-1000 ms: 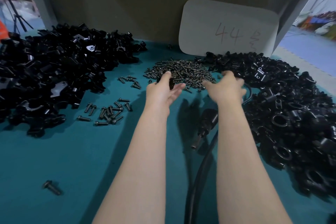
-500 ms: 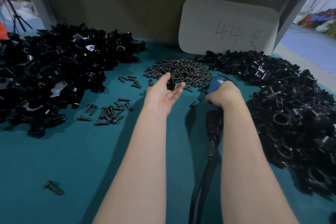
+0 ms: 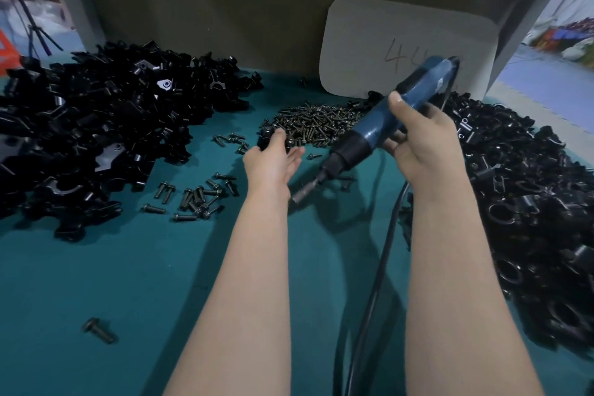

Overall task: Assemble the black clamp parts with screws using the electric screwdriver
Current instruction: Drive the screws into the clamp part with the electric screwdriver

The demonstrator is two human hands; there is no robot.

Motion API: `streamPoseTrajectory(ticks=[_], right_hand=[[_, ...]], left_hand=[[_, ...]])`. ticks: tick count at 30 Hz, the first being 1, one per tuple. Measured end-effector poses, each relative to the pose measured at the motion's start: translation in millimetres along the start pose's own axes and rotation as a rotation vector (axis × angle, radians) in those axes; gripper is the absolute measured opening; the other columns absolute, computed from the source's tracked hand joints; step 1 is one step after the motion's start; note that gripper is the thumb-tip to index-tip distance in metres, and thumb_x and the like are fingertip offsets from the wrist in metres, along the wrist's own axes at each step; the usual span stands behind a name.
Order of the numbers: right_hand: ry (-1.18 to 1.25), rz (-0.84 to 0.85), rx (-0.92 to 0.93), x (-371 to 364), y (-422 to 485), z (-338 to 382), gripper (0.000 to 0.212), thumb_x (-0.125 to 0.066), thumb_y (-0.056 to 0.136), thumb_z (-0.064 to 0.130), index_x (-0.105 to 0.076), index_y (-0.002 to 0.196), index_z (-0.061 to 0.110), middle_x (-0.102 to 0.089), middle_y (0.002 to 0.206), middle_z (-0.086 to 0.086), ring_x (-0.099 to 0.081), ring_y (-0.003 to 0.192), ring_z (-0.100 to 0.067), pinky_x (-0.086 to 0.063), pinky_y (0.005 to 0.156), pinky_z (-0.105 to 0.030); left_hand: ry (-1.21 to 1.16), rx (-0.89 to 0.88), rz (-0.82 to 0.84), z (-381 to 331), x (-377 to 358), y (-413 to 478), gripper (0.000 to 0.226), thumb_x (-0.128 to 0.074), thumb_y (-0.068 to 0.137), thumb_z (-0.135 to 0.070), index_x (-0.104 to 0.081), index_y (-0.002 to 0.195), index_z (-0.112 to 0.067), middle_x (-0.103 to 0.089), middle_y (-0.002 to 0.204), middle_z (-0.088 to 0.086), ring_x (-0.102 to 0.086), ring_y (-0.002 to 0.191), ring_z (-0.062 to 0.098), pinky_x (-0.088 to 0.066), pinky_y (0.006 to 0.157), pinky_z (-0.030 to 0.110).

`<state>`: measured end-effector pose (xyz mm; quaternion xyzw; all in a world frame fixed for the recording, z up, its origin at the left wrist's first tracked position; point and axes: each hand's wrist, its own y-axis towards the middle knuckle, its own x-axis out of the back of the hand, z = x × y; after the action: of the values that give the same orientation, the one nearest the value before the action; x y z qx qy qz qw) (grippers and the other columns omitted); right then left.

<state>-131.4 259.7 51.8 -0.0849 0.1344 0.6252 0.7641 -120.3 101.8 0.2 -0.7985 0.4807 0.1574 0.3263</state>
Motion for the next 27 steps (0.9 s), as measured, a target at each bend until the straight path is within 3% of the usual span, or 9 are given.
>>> streamPoseTrajectory(ticks=[3,6,8,10,13,17,21,27], right_hand=[[0.221,-0.068,-0.086,4.5,0.4,0.6,0.031,-0.065,0.089,0.011,-0.052,0.116,0.005,-0.062,0.107,-0.010,-0.066,0.095,-0.027,-0.058,0.079,-0.044],[0.432,-0.243,-0.152,7.2,-0.2,-0.4,0.023,-0.068,0.086,0.008,-0.053,0.103,0.003,-0.062,0.108,-0.016,-0.064,0.095,-0.029,-0.058,0.077,-0.043],[0.587,-0.339,-0.160,6.8,0.8,-0.1,0.019,-0.069,0.084,0.003,-0.051,0.091,0.004,-0.063,0.108,-0.016,-0.065,0.091,-0.027,-0.059,0.067,-0.038],[0.684,-0.373,-0.148,6.7,3.3,-0.9,0.017,-0.067,0.085,0.002,-0.052,0.093,0.005,-0.064,0.111,-0.015,-0.065,0.092,-0.026,-0.057,0.065,-0.037],[0.667,-0.327,-0.152,5.3,4.6,-5.3,0.014,-0.064,0.090,0.012,-0.053,0.099,0.009,-0.062,0.110,-0.012,-0.063,0.097,-0.028,-0.055,0.076,-0.047],[0.634,-0.289,-0.133,0.9,5.0,-8.1,0.025,-0.067,0.089,0.024,-0.053,0.101,0.009,-0.059,0.118,-0.014,-0.062,0.106,-0.032,-0.050,0.092,-0.053],[0.663,-0.288,-0.060,-1.7,3.9,-9.0,0.031,-0.063,0.090,0.039,-0.051,0.097,0.012,-0.059,0.118,-0.009,-0.062,0.108,-0.026,-0.048,0.099,-0.045],[0.689,-0.337,-0.028,-1.6,4.7,-8.4,0.025,-0.059,0.093,0.038,-0.050,0.092,0.015,-0.060,0.103,-0.004,-0.063,0.102,-0.022,-0.048,0.099,-0.042]], left_hand=[[0.064,-0.092,-0.075,-6.0,8.5,3.9,0.031,-0.056,0.098,-0.019,-0.045,0.122,-0.003,-0.064,0.116,0.021,-0.068,0.073,0.017,-0.057,0.070,0.021],[0.259,-0.184,-0.129,-4.0,8.8,4.5,0.015,-0.056,0.097,-0.023,-0.050,0.094,-0.010,-0.068,0.099,0.016,-0.069,0.071,0.015,-0.058,0.070,0.026],[0.449,-0.255,-0.148,0.3,6.7,4.4,0.017,-0.057,0.096,-0.027,-0.052,0.095,-0.011,-0.069,0.079,0.009,-0.071,0.077,0.021,-0.058,0.080,0.036],[0.661,-0.332,-0.154,4.1,5.0,3.8,0.021,-0.058,0.094,-0.034,-0.057,0.094,-0.013,-0.070,0.076,0.007,-0.071,0.080,0.022,-0.056,0.082,0.037],[0.914,-0.395,-0.177,8.8,4.2,3.9,0.031,-0.057,0.092,-0.041,-0.060,0.097,-0.011,-0.071,0.090,0.008,-0.067,0.084,0.024,-0.050,0.070,0.033],[1.108,-0.438,-0.206,9.6,3.7,1.2,0.027,-0.056,0.093,-0.037,-0.057,0.089,-0.010,-0.066,0.084,0.006,-0.052,0.062,0.016,-0.030,0.048,0.027],[1.181,-0.441,-0.178,8.4,3.6,2.6,0.028,-0.054,0.093,-0.037,-0.061,0.097,-0.010,-0.070,0.086,0.007,-0.065,0.078,0.025,-0.037,0.053,0.028],[1.259,-0.479,-0.169,9.2,2.0,3.7,0.029,-0.053,0.093,-0.038,-0.058,0.096,-0.010,-0.070,0.089,0.008,-0.064,0.080,0.028,-0.037,0.057,0.029]])
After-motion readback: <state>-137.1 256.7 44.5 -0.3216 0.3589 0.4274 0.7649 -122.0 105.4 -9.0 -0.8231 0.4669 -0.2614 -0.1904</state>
